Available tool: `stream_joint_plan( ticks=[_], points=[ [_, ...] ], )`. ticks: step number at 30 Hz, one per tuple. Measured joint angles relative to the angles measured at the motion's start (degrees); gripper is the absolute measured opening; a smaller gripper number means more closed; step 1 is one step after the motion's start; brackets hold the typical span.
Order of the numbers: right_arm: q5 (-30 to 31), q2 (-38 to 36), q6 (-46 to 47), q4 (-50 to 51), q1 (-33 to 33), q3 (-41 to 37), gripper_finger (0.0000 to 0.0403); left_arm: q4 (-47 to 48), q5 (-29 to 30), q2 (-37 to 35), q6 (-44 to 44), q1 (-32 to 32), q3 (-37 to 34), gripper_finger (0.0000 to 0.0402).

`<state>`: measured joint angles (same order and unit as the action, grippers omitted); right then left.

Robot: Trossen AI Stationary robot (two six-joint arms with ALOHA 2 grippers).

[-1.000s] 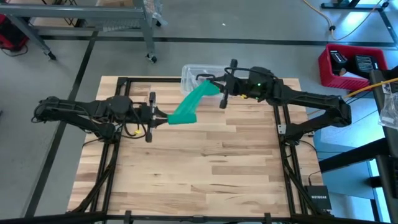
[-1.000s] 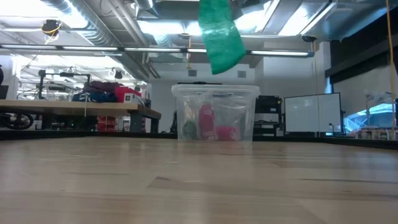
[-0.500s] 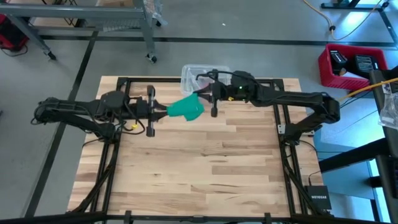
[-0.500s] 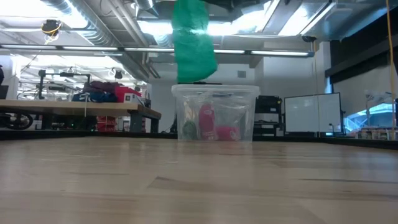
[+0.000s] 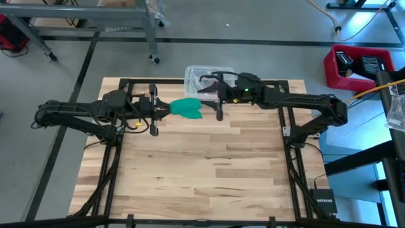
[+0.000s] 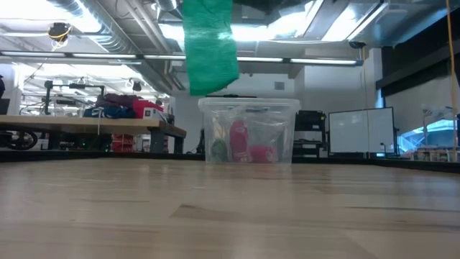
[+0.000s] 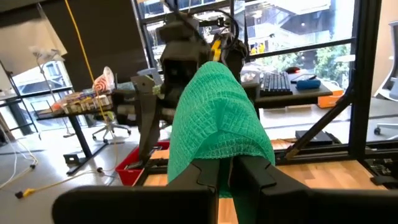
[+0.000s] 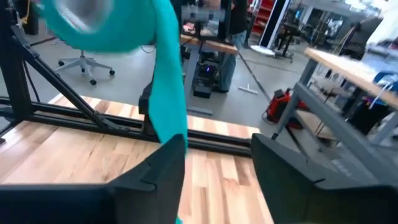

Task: Roll bandage
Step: Roll the green bandage

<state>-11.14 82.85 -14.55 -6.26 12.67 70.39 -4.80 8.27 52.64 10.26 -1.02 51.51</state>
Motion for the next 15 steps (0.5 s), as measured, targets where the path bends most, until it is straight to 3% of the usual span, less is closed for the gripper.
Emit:
stream_joint_plan(
  ticks=[10, 15],
  points=[
    [0.89, -6.14, 1.17, 14.9, 0.0, 0.01, 0.0202, -0.14, 0.0, 0.0, -0.36, -0.04, 0.0, 0.0013],
    [-2.48, -2.84, 5.84, 10.2, -0.02, -3.01, 0.0202, -0.18, 0.0, 0.0, 0.22, -0.07, 0.0, 0.0013]
  ],
)
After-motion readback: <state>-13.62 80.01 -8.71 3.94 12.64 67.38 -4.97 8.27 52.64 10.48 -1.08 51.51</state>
